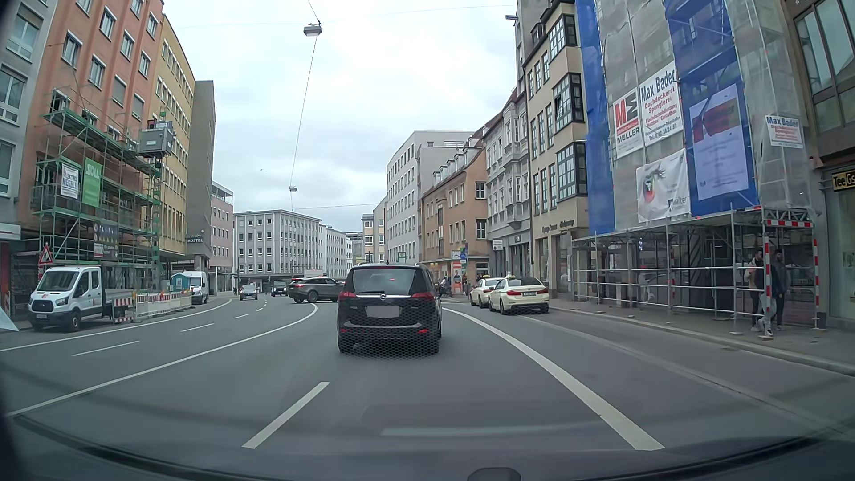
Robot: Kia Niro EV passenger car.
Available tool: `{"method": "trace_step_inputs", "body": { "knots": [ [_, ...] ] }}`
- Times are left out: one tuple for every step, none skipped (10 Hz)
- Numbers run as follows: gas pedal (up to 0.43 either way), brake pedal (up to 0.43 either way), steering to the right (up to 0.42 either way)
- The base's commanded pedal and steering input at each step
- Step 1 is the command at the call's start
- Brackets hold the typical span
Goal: Follow the waypoints while adhering to traffic rules and regulations
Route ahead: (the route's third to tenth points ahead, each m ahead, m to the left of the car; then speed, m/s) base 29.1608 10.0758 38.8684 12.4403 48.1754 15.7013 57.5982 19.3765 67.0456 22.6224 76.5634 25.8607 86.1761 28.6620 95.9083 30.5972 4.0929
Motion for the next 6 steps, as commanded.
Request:
{"method": "trace_step_inputs", "body": {
  "knots": [
    [0.0, 0.0, -0.024],
    [0.0, 0.0, -0.024],
    [0.0, 0.0, -0.024],
    [0.0, 0.0, -0.024],
    [0.0, 0.0, -0.023],
    [0.0, 0.0, -0.023]
  ]
}}
